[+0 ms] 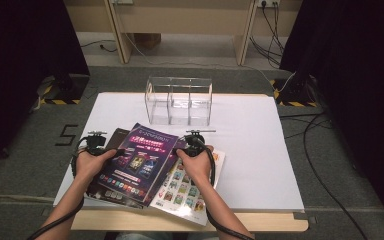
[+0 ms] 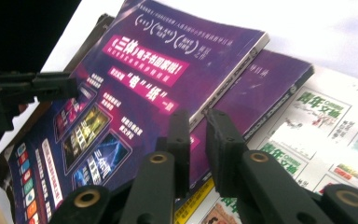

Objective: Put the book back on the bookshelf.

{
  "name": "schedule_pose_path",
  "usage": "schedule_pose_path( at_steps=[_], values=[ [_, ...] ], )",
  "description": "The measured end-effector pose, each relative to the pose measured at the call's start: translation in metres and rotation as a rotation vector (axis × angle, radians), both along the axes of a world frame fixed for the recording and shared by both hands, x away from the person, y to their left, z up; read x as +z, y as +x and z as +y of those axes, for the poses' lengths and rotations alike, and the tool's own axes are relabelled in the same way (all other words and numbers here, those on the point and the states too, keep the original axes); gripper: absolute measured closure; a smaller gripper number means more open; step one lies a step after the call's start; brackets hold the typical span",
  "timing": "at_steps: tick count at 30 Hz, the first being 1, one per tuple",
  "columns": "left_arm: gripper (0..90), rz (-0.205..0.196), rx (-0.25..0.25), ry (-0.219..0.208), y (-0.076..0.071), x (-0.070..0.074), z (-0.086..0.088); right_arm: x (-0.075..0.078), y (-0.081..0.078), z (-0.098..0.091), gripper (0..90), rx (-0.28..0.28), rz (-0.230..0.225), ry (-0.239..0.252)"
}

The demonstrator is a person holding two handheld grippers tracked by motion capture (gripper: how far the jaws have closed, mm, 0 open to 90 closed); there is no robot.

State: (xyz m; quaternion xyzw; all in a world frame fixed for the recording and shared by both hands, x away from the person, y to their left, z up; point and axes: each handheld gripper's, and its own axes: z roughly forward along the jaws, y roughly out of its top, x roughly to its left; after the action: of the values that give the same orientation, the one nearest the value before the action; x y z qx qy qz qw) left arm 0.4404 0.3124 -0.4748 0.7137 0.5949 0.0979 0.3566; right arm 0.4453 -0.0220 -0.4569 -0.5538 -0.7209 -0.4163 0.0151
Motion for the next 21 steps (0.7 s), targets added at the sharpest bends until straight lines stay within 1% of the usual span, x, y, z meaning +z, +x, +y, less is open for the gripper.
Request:
schedule_pose_path(
  at_steps=[1, 3, 5, 6, 7, 9, 10, 12, 14, 15, 16, 17, 18, 19, 21],
  values=[
    [60.1, 0.011, -0.002, 0.002, 0.001, 0.001, 0.0, 0.002, 0.001, -0.002, 77.2, -0.001, -0.015, -0.003],
    [60.4, 0.014, 0.0, 0.004, 0.002, 0.001, 0.0, 0.003, 0.0, -0.003, 76.9, -0.005, -0.015, 0.0],
    [62.5, 0.008, -0.009, 0.031, 0.001, 0.003, -0.001, 0.004, 0.0, -0.005, 76.2, -0.006, -0.019, 0.011],
    [66.5, 0.004, -0.014, 0.049, 0.001, 0.004, -0.002, 0.006, 0.0, -0.008, 75.7, -0.011, -0.021, 0.013],
    [66.5, 0.001, -0.016, 0.062, 0.001, 0.005, -0.003, 0.006, 0.0, -0.008, 75.7, -0.011, -0.021, 0.013],
    [69.8, -0.004, -0.021, 0.079, 0.001, 0.006, -0.003, 0.006, 0.0, -0.011, 75.2, -0.015, -0.023, 0.018],
    [72.1, -0.001, -0.018, 0.075, 0.001, 0.007, -0.002, 0.007, 0.0, -0.012, 74.9, -0.016, -0.026, 0.021],
    [74.8, 0.009, 0.004, 0.052, 0.002, 0.008, 0.0, 0.007, 0.0, -0.015, 74.4, -0.02, -0.021, 0.022],
    [76.7, 0.022, 0.008, 0.04, 0.004, 0.008, 0.001, 0.007, 0.0, -0.016, 74.3, -0.018, -0.023, 0.021],
    [78.0, 0.034, 0.012, 0.002, 0.006, 0.01, 0.006, 0.007, 0.0, -0.017, 73.9, -0.02, -0.021, 0.024],
    [79.9, 0.029, 0.025, -0.021, 0.007, 0.011, 0.009, 0.008, 0.0, -0.017, 73.8, -0.02, -0.022, 0.026],
    [83.2, 0.029, 0.025, -0.021, 0.007, 0.011, 0.009, 0.008, 0.0, -0.017, 73.8, -0.02, -0.022, 0.026],
    [83.2, 0.016, 0.037, -0.019, 0.007, 0.011, 0.011, 0.008, 0.0, -0.018, 73.7, -0.02, -0.023, 0.027],
    [87.3, 0.02, 0.042, -0.017, 0.01, 0.01, 0.012, 0.009, 0.0, -0.018, 73.5, -0.022, -0.025, 0.032],
    [88.1, 0.017, 0.048, -0.019, 0.012, 0.009, 0.012, 0.009, 0.0, -0.019, 73.6, -0.025, -0.027, 0.032]
  ],
)
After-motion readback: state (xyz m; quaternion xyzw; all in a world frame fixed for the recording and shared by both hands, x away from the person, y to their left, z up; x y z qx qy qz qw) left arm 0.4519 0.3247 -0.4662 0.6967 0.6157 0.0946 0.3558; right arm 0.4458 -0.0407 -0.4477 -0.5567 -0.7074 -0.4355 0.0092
